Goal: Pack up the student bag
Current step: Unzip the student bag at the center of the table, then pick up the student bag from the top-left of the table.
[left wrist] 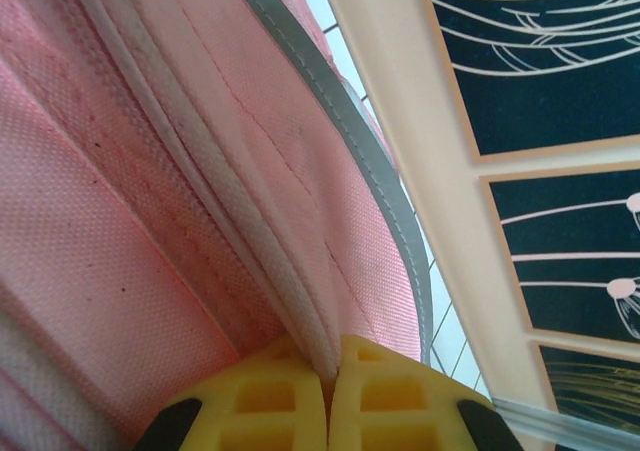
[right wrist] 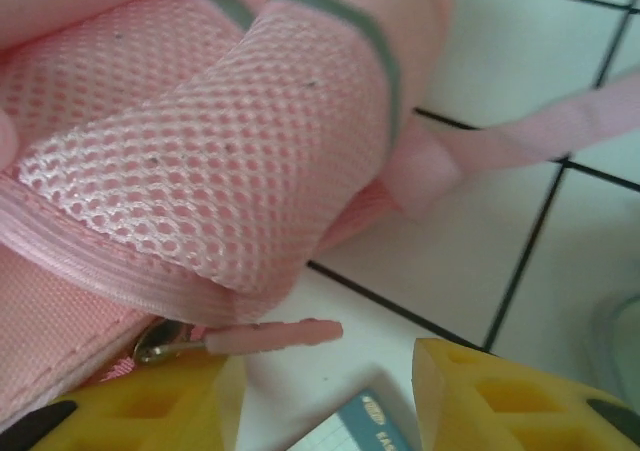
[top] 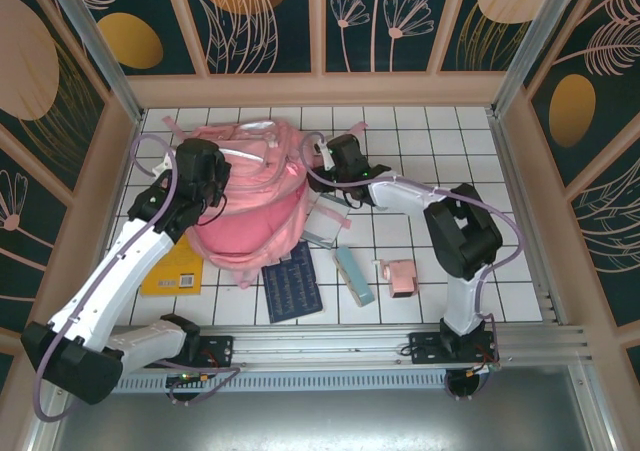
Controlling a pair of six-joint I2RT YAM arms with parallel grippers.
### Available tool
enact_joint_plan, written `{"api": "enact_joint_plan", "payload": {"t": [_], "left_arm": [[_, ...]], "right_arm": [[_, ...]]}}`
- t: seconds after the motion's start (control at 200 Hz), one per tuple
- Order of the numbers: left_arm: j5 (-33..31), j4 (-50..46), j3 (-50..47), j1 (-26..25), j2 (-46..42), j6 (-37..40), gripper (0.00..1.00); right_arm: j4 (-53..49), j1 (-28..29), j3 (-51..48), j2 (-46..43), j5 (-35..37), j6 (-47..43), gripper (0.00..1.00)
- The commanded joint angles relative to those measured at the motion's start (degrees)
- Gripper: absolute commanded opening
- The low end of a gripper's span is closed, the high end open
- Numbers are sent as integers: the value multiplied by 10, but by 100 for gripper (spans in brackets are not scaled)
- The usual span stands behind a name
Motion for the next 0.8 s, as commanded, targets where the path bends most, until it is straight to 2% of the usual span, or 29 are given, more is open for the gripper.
{"api": "enact_joint_plan", "payload": {"t": [0.0, 0.145, 0.28, 0.37, 0.435, 0.485, 0.5, 0.566, 0.591, 0.731, 0.796], "left_arm": [[6, 93, 46, -2, 17, -16, 0], [19, 124, 60, -2, 51, -38, 0], [17, 136, 71, -2, 76, -56, 0], [14, 147, 73, -2, 84, -66, 0], [11, 154, 74, -2, 87, -71, 0], [8, 158, 75, -2, 88, -71, 0], [8, 157, 75, -2, 88, -71, 0], [5, 156, 76, -2, 89, -70, 0], [4, 155, 76, -2, 88, -71, 0], [0, 155, 72, -2, 84, -70, 0], [0, 155, 69, -2, 83, -70, 0]], "right_arm": [[-14, 21, -4, -52, 83, 20, 52], [-5, 51, -75, -156, 121, 22, 54], [50, 64, -143, -252, 21, 88, 50], [121, 68, -178, -286, -84, 205, 48], [143, 69, -173, -278, -138, 330, 53], [206, 75, -186, -270, -179, 413, 56], [231, 78, -193, -269, -186, 439, 61], [316, 95, -217, -263, -184, 542, 77], [336, 100, -220, -258, -179, 573, 80], [450, 118, -223, -204, -185, 721, 81], [481, 129, -220, -182, -178, 762, 81]]}}
